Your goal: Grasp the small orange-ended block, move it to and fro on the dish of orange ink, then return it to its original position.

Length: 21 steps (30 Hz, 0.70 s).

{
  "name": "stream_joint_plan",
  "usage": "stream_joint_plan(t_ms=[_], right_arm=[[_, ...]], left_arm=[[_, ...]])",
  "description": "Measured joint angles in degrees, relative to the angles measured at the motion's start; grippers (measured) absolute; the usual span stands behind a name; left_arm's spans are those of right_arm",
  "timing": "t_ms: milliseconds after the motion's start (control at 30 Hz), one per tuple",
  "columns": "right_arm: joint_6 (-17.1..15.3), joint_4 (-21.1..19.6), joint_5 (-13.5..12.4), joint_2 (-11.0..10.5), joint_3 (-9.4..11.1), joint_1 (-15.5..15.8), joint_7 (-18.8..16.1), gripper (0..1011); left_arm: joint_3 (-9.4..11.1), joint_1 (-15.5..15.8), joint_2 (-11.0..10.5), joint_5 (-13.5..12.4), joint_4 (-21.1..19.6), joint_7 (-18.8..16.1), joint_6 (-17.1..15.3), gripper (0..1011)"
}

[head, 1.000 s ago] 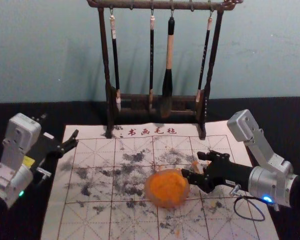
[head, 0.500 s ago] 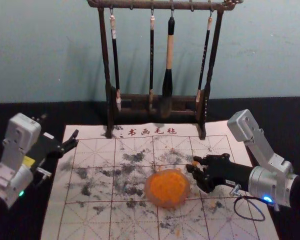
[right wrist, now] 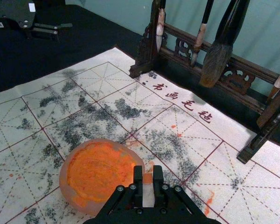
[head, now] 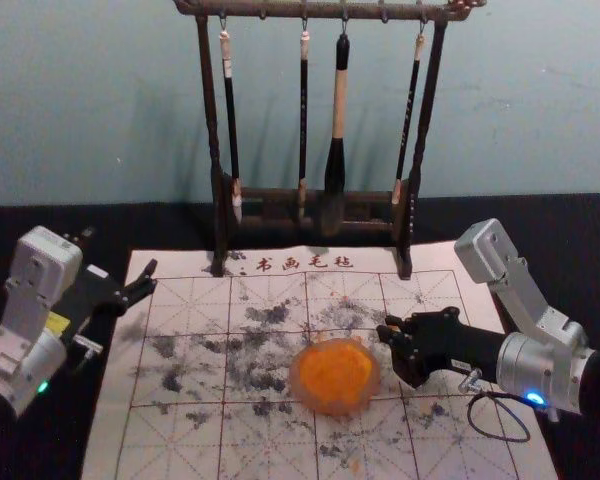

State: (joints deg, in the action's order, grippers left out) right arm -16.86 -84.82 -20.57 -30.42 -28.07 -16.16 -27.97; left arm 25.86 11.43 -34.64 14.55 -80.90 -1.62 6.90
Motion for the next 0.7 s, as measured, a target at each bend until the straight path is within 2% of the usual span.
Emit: stream_joint_plan(t_ms=[400,700], right_arm=[[0.13,-0.22,0.31,-0.13,0.04,0.19,0.36,88],[1.18,-1.88,1.30,-0.66,1.35,1.41,1.29,88]], left_arm=[[0.00,0.00,0.00,0.01,0.00,0.00,0.00,1001],[0.00,0.00,0.00,0.00,0.00,0.00,0.00,1002]])
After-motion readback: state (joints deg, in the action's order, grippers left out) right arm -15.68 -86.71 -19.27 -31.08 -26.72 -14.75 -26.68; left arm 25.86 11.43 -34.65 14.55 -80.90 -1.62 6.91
